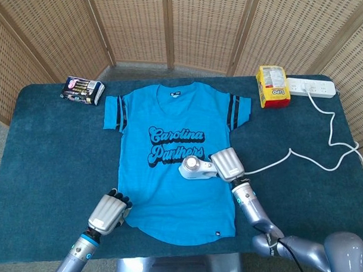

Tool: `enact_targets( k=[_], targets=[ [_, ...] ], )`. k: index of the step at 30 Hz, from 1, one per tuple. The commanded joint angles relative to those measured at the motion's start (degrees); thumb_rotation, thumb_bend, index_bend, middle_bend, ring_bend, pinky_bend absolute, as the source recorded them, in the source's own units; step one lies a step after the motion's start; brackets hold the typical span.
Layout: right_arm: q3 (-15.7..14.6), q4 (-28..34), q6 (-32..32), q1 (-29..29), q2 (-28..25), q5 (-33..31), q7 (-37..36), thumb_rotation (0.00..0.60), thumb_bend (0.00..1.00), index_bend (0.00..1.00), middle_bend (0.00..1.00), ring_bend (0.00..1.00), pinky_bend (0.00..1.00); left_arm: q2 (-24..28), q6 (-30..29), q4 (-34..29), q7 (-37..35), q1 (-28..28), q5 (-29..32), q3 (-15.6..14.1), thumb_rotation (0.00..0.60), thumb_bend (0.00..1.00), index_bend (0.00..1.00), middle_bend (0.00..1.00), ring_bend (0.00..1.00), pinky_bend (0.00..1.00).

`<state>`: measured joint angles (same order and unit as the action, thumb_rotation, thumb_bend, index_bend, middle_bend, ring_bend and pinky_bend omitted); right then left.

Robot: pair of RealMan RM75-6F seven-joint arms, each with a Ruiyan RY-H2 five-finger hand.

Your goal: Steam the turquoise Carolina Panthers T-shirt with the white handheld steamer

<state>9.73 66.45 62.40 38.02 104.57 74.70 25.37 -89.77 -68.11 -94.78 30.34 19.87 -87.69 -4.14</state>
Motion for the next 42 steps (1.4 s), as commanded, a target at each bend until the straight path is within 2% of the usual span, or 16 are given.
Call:
enact_targets(
  k=[1, 8, 14, 19, 22, 28, 36, 42],
  targets=[
    [-1.1, 2.2, 0.3, -0.6, -0.3, 0.6, 0.6, 0.600, 0.36, 0.77, 0.77, 0.82, 0.67, 0.0, 0.0, 0.2, -0.1, 0.0, 0.0, 0.0, 0.553, 0.37, 0.69, 0.56, 0.47, 0.34],
    [-3.4, 7.9, 1.2, -2.1, -1.9, 1.8, 1.9, 0.600, 0.36, 0.77, 0.77, 0.82, 0.67, -0.3, 0.1, 0.5, -0.6, 0.1, -0.3, -0.1, 0.554, 0.37, 0.69, 0.56, 0.47, 0.34],
    [-4.1, 9.2, 1.2, -2.6, -2.3, 2.2, 2.3, 0.600, 0.36, 0.77, 0.77, 0.81, 0.66, -0.4, 0.1, 0.6, -0.7, 0.1, -0.5, -0.2, 0.546, 0.37, 0.69, 0.56, 0.47, 0.34],
    [-3.8, 8.3, 1.3, -2.9, -2.4, 1.9, 2.1, 0.600, 0.36, 0.77, 0.77, 0.81, 0.66, -0.2, -0.2, 0.5, -0.7, 0.0, -0.4, 0.0, 0.550, 0.37, 0.69, 0.56, 0.47, 0.34],
    [-2.0, 5.8, 1.6, -2.8, -2.6, 0.8, 1.6, 0.600, 0.36, 0.77, 0.77, 0.81, 0.66, -0.1, -0.3, 0.4, -0.7, 0.0, -0.5, 0.0, 0.553, 0.37, 0.69, 0.56, 0.47, 0.34],
    [-1.1, 3.6, 1.4, -2.7, -2.7, 0.2, 0.6, 0.600, 0.36, 0.77, 0.77, 0.81, 0.66, -0.2, -0.2, 0.4, -0.7, 0.0, -0.6, 0.0, 0.549, 0.37, 0.69, 0.56, 0.47, 0.34],
    [-2.1, 5.4, 1.6, -2.5, -2.6, 1.8, 0.9, 0.600, 0.36, 0.77, 0.77, 0.81, 0.66, -0.2, -0.3, 0.3, -0.6, 0.0, -0.7, 0.0, 0.550, 0.37, 0.69, 0.56, 0.47, 0.34],
    [-1.5, 5.9, 1.8, -2.4, -2.9, 1.6, 1.6, 0.600, 0.36, 0.77, 0.77, 0.81, 0.66, 0.1, -0.4, 0.3, -0.9, -0.1, -0.6, -0.1, 0.556, 0.37, 0.69, 0.56, 0.47, 0.34]
  ],
)
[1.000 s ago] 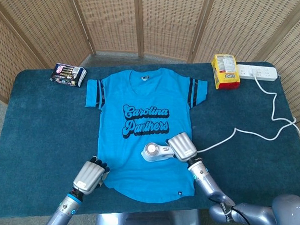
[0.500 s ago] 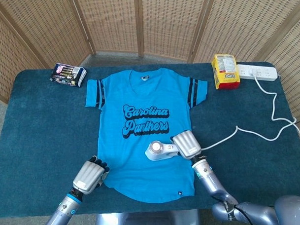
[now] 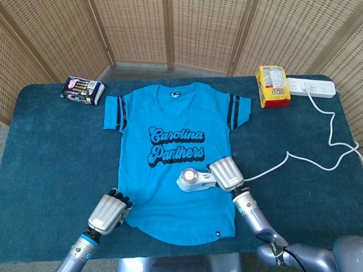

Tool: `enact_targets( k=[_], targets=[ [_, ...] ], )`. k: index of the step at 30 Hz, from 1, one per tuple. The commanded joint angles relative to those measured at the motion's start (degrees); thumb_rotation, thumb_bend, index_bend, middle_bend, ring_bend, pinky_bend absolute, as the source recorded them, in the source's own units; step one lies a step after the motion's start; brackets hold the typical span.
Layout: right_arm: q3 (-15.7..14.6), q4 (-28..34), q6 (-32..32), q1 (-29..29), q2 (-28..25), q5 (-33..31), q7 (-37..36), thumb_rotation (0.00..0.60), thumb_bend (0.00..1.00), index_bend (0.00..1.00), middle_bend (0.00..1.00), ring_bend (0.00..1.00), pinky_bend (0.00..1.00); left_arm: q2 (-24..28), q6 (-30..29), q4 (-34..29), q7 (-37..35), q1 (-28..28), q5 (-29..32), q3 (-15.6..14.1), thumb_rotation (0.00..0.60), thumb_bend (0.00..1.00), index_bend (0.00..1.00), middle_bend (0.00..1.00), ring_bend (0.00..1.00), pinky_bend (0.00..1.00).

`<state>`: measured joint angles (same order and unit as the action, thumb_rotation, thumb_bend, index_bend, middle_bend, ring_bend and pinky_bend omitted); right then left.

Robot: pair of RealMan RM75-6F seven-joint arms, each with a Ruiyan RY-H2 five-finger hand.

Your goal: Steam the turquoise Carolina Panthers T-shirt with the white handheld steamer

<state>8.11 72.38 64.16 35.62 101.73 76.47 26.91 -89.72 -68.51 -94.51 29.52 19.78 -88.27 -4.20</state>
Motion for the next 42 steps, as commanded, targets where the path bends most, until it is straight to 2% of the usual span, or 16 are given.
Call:
enact_targets(
  k=[1, 4, 13, 28, 34, 42],
  targets=[
    [0.2, 0.0, 0.1, -0.1, -0.2, -0.3, 0.0, 0.600, 0.36, 0.77, 0.77, 0.81, 0.66, 0.1, -0.1, 0.0, -0.1, 0.0, 0.0, 0.0, 0.554, 0.37, 0.69, 0.56, 0.47, 0.34],
    [0.8, 0.0, 0.4, -0.3, -0.6, -0.8, -0.3, 0.600, 0.36, 0.77, 0.77, 0.81, 0.66, 0.1, -0.1, 0.1, -0.2, -0.1, 0.0, 0.0, 0.552, 0.37, 0.69, 0.56, 0.47, 0.34],
    [5.1, 1.5, 3.0, -1.6, -4.6, -3.9, -2.9, 0.600, 0.36, 0.77, 0.77, 0.81, 0.66, -0.3, 0.1, 0.1, 0.0, -0.1, -0.5, -0.4, 0.547, 0.37, 0.69, 0.56, 0.47, 0.34],
    [11.7, -1.0, 3.2, -2.4, -9.1, -11.3, -8.5, 0.600, 0.36, 0.77, 0.77, 0.81, 0.66, -0.2, 0.1, -0.3, 0.8, -0.1, -0.3, -0.2, 0.554, 0.37, 0.69, 0.56, 0.47, 0.34],
    [13.1, -5.1, 2.0, -1.4, -8.4, -13.7, -9.4, 0.600, 0.36, 0.77, 0.77, 0.81, 0.66, -0.4, 0.3, -0.8, 1.5, -0.1, -0.1, -0.3, 0.549, 0.37, 0.69, 0.56, 0.47, 0.34],
    [14.4, -14.9, -0.6, 0.7, -4.9, -16.5, -11.8, 0.600, 0.36, 0.77, 0.77, 0.81, 0.66, -0.3, 0.1, -1.0, 2.1, -0.4, 0.2, -0.4, 0.552, 0.37, 0.69, 0.56, 0.47, 0.34]
  ],
)
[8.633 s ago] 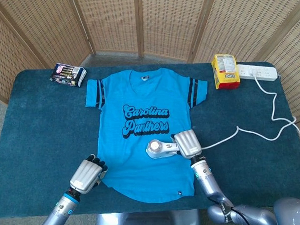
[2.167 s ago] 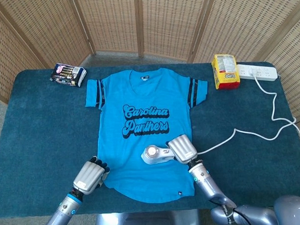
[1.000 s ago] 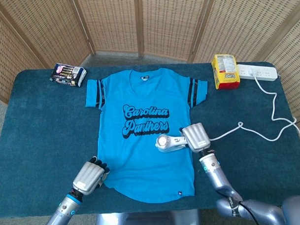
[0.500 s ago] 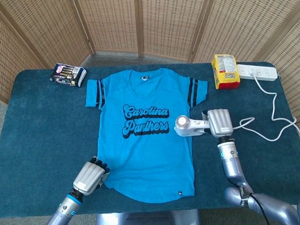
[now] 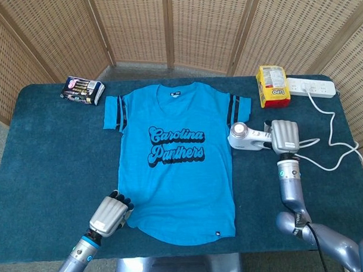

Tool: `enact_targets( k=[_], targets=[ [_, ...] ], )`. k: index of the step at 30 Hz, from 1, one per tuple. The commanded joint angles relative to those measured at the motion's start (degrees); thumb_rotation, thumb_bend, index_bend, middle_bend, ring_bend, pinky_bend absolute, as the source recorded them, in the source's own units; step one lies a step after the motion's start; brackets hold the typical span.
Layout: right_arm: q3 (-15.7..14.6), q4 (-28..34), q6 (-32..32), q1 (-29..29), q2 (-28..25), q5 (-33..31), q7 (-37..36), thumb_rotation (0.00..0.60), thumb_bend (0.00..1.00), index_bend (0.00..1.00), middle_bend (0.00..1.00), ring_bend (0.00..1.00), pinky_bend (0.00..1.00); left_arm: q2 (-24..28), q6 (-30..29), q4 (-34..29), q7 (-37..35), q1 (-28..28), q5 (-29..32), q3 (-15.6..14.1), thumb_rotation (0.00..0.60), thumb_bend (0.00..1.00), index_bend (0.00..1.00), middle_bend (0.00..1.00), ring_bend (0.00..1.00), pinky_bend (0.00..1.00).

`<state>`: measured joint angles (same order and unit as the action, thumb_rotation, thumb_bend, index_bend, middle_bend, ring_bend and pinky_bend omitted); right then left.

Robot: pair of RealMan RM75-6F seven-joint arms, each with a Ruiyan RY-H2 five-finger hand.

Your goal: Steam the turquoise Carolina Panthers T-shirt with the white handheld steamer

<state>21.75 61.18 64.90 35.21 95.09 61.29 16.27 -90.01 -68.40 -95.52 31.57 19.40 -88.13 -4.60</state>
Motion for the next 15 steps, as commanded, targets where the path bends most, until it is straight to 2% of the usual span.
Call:
enact_targets(
  k=[1, 15],
  targets=[
    [1.0, -5.1, -1.6, 1.4, 2.2, -1.6, -1.5, 0.600, 0.36, 0.77, 0.77, 0.81, 0.66, 0.0, -0.1, -0.1, 0.1, -0.1, 0.1, 0.0, 0.551, 0.37, 0.69, 0.56, 0.47, 0.34],
    [2.2, -20.6, -6.6, 4.6, 8.9, -4.5, -5.5, 0.600, 0.35, 0.77, 0.77, 0.80, 0.66, 0.1, -0.4, -0.8, 1.1, -0.5, 0.4, -0.2, 0.555, 0.37, 0.69, 0.56, 0.47, 0.34]
  ],
)
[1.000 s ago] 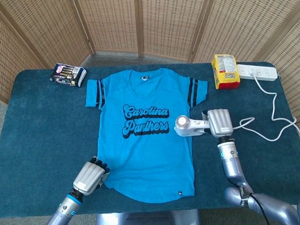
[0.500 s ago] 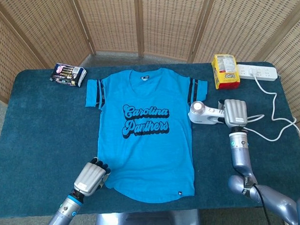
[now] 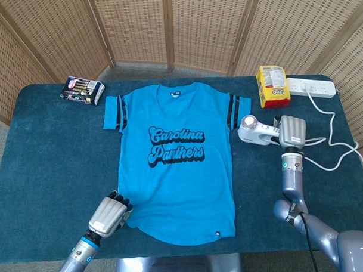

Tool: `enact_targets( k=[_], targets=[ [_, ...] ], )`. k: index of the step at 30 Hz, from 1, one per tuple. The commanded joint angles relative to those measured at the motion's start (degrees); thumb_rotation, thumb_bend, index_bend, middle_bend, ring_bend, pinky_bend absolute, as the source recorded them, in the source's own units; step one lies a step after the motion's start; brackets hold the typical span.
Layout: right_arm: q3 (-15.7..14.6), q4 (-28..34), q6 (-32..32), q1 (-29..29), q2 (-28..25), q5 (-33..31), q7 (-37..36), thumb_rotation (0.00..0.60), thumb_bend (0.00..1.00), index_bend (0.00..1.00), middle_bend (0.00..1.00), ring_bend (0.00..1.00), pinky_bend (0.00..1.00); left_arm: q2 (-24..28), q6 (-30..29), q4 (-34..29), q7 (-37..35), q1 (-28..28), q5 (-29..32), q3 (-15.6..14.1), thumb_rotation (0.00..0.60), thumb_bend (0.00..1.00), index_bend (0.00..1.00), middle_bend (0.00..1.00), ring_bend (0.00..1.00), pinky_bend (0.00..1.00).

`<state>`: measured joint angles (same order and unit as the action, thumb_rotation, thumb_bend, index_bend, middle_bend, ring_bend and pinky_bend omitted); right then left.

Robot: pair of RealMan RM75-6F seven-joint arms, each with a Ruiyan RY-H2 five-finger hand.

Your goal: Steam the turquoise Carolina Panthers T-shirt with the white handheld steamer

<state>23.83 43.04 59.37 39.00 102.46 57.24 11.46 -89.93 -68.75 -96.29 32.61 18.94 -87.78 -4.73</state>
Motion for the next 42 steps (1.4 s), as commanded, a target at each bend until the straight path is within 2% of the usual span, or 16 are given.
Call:
enact_targets(
  k=[1, 9, 15, 21, 28, 37, 42],
  targets=[
    [0.2, -3.3, -1.5, 0.9, 2.0, -0.6, -0.8, 0.600, 0.34, 0.77, 0.76, 0.80, 0.65, 0.1, -0.1, -0.1, 0.2, -0.1, 0.0, -0.1, 0.555, 0.37, 0.69, 0.56, 0.47, 0.34],
    [0.1, -8.7, -3.6, 2.0, 4.7, -0.7, -1.8, 0.600, 0.34, 0.75, 0.74, 0.77, 0.63, 0.3, 0.0, -0.2, 0.2, -0.1, 0.2, 0.0, 0.550, 0.37, 0.69, 0.56, 0.47, 0.34],
    [-0.8, -10.5, -5.2, 2.0, 5.6, 0.1, -2.3, 0.600, 0.33, 0.72, 0.71, 0.73, 0.60, 0.2, 0.2, 0.0, 0.1, -0.1, 0.3, 0.0, 0.551, 0.37, 0.69, 0.56, 0.47, 0.34],
    [-1.3, -9.6, -6.7, 1.7, 4.8, 0.5, -2.4, 0.600, 0.31, 0.64, 0.63, 0.63, 0.49, 0.2, 0.2, 0.1, 0.1, -0.1, 0.4, 0.1, 0.553, 0.37, 0.69, 0.56, 0.47, 0.34],
    [-2.0, -6.4, -7.1, 0.7, 2.9, 1.1, -1.8, 0.600, 0.30, 0.48, 0.48, 0.45, 0.34, 0.0, 0.4, 0.3, 0.0, 0.0, 0.3, 0.1, 0.553, 0.37, 0.69, 0.56, 0.47, 0.34],
    [-2.9, -3.7, -7.4, 0.0, 1.3, 1.8, -1.3, 0.598, 0.28, 0.29, 0.35, 0.29, 0.22, -0.2, 0.5, 0.5, 0.1, 0.0, 0.4, 0.1, 0.550, 0.37, 0.69, 0.56, 0.47, 0.34],
    [-3.8, -1.2, -7.6, -0.7, -0.4, 2.5, -1.0, 0.540, 0.27, 0.24, 0.31, 0.25, 0.18, -0.5, 0.8, 0.5, 0.2, 0.2, 0.4, 0.1, 0.553, 0.37, 0.69, 0.56, 0.47, 0.34]
  ],
)
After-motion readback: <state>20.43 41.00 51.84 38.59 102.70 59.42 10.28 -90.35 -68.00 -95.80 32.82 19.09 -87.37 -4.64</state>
